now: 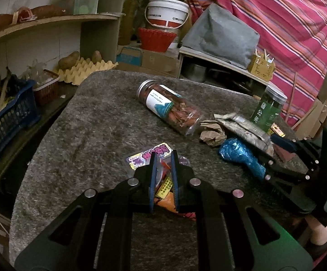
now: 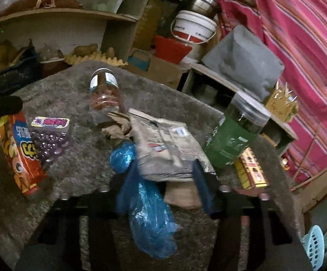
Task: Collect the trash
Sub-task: 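Reach the right tool toward the silver foil wrapper beside the blue bag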
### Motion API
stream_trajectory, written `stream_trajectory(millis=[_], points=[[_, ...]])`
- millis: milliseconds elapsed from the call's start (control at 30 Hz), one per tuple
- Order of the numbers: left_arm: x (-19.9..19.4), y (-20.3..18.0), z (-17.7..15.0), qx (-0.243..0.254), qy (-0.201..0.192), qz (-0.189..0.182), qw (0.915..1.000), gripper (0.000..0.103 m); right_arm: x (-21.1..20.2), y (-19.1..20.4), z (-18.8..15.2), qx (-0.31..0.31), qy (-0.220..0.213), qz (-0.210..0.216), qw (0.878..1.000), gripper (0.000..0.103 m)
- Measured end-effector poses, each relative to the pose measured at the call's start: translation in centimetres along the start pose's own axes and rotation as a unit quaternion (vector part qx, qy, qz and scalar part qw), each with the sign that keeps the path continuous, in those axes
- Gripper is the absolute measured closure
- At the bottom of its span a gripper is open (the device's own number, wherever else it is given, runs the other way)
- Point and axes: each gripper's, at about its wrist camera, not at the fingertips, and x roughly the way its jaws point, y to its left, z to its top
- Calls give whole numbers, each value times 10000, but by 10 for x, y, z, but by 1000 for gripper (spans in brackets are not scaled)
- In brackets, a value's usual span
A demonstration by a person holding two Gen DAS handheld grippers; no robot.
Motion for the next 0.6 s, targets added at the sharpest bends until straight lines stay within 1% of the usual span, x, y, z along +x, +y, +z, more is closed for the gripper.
stream_trajectory(millis=[33,133,167,200,267,300,433,600], points=[[0,0,0,12,-6,11,10000,92,0,-1,0,5,-18,37,10000,74],[0,-1,0,-1,-1,9,10000,92,-3,-5,-1,6,-108,139,9998,78],[0,-2,-1,-10,-1,15,10000,92,-5,-5,-1,-1,-162,152,9998,83],[0,-2,-1,-23,1,26,10000,92,-6,-5,0,-16,-185,158,9997,95],[0,-3,-1,-41,-4,41,10000,92,-11,-8,-1,-43,-275,117,9995,95],[-1,-4,-2,-49,-11,50,10000,92,-14,-10,0,-23,-339,95,9994,97],[-2,-9,-2,-17,-40,89,10000,92,-34,-29,0,235,-639,18,9977,100],[-4,-16,-2,22,-82,118,9999,92,-47,-51,-4,398,-687,14,9968,100]])
